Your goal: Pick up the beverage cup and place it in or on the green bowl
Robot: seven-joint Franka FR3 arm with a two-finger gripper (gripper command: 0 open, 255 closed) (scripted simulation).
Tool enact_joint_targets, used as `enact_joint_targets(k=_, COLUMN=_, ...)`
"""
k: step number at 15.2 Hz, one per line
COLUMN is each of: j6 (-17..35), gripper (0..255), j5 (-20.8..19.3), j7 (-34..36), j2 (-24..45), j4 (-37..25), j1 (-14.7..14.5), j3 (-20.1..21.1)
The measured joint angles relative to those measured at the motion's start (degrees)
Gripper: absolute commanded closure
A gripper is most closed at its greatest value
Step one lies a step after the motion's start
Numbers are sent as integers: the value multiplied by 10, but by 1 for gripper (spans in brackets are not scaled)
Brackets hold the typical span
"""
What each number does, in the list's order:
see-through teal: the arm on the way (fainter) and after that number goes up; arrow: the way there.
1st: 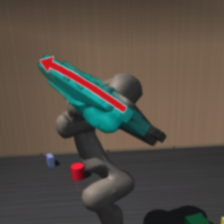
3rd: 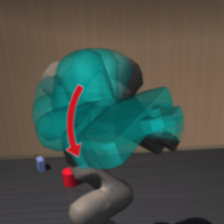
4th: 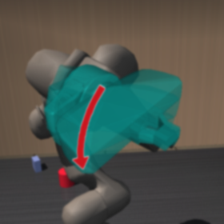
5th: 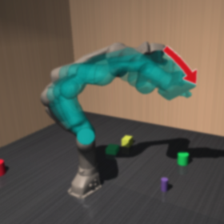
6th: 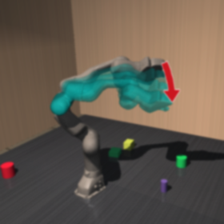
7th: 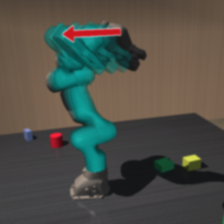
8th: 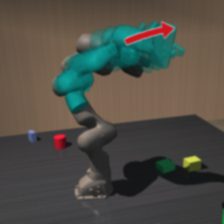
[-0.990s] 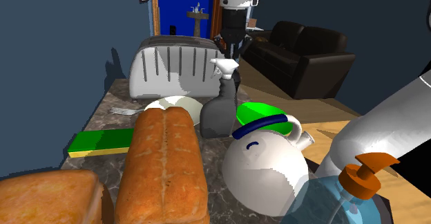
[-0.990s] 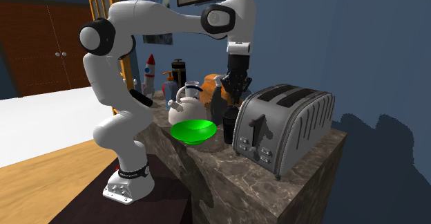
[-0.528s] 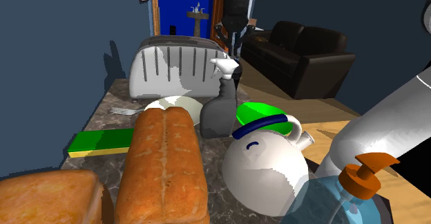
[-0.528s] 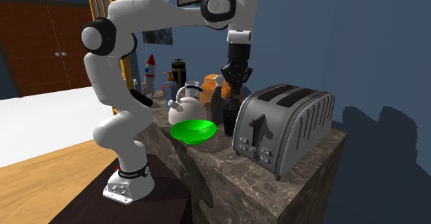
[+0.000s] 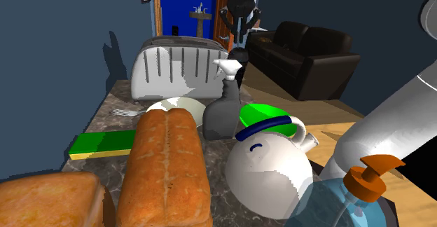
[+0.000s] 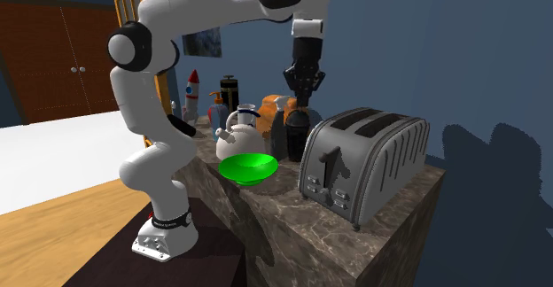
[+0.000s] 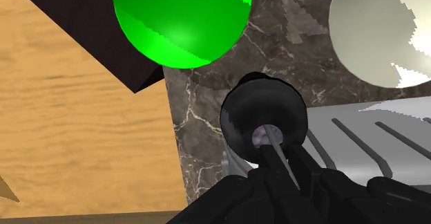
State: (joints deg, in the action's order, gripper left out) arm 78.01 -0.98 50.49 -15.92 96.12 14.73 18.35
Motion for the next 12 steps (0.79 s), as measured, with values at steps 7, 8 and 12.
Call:
enact_joint_targets(k=7, j6=-57, gripper=255, j5=-6, j7=1, j2=20, j4=-75, j1=1, j3=3)
enact_joint_targets(k=8, j6=-65, gripper=255, j5=-3, j7=0, j2=10, j4=-75, j1=1, j3=2)
enact_joint_targets(k=12, j6=-111, gripper=255, j5=11, j7=-8, j2=-45, j4=-69, j1=-2, j3=-8)
